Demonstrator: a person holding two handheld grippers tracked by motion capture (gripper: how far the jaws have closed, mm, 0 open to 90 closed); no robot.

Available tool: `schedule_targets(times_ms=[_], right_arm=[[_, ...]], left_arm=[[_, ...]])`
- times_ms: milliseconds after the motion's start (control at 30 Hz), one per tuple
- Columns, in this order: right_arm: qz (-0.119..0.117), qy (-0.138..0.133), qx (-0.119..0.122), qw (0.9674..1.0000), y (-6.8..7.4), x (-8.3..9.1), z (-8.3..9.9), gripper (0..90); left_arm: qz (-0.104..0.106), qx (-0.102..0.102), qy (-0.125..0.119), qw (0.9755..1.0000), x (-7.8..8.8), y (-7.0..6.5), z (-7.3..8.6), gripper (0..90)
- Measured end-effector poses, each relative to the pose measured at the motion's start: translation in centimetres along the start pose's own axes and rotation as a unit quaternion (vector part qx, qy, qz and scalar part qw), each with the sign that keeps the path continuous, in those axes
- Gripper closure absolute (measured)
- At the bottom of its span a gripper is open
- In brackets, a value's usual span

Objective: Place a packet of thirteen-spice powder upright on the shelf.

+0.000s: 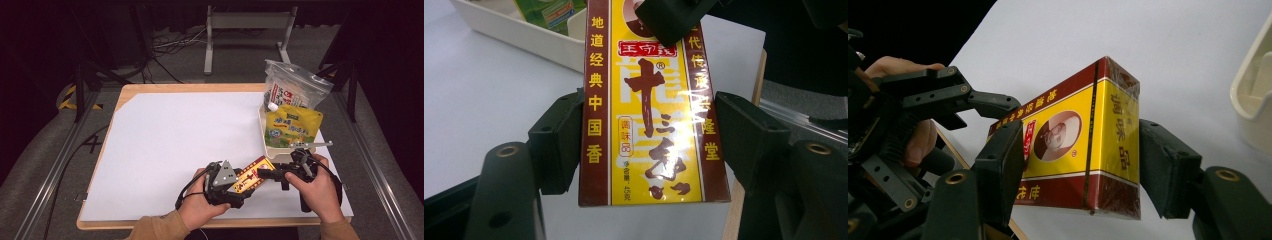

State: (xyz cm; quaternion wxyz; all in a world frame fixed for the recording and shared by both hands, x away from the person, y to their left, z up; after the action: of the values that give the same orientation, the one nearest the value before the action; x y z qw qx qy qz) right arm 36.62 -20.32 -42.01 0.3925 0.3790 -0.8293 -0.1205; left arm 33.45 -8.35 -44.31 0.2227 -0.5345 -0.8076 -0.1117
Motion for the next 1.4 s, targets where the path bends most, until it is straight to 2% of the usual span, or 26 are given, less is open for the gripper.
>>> schedule_targets(times_ms=[333, 567, 733, 900, 1100, 1300, 1400], right_arm=[[-0.001, -0.012, -0.002, 0.9999, 0.1, 0.4, -0.2, 50.0], [-0.006, -0.027, 0.011, 0.9996, 0.6, 0.8, -0.7, 59.8], [-0.001, -0.03, 0.018, 0.9994, 0.9, 0.9, -0.8, 62.7], [-0.003, -0.045, 0.023, 0.9987, 1.3, 1.0, -1.2, 64.7], [-0.007, -0.052, 0.024, 0.9983, 1.7, 1.1, -1.4, 66.7], [-0.013, -0.058, 0.038, 0.9975, 2.5, 1.1, -1.6, 67.8], [-0.006, -0.065, 0.049, 0.9966, 2.7, 1.5, -2.0, 67.9]], left_arm=[[-0.001, -0.001, 0.009, 1.0, -0.3, 0.2, 0.4, 32.4], [-0.003, -0.001, 0.014, 0.9999, -0.7, 0.2, 0.6, 32.5], [-0.006, -0.005, 0.017, 0.9998, -0.9, 0.1, 0.7, 32.5], [-0.014, -0.014, 0.012, 0.9997, -0.7, 0.3, 0.5, 32.3], [-0.015, -0.01, 0.012, 0.9998, -0.7, 0.3, 0.5, 31.3], [0.008, 0.008, 0.021, 0.9997, -0.6, 0.3, 0.5, 29.5], [0.017, 0.012, 0.029, 0.9994, -0.5, 0.4, 0.5, 23.4]])
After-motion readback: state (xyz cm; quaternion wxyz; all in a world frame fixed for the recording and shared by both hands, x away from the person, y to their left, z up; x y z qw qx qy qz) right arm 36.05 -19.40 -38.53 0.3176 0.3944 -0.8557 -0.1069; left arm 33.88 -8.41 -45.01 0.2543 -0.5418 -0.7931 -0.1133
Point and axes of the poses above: each handheld gripper's, and its own axes: x roughly backward along the jaws, z roughly out of its underside, y roughly to its left, the point moved 9 cm from there along -x, roughly forward along the jaws, and after that the axes turned 2 degrees about -y, right-handed, at the moved point
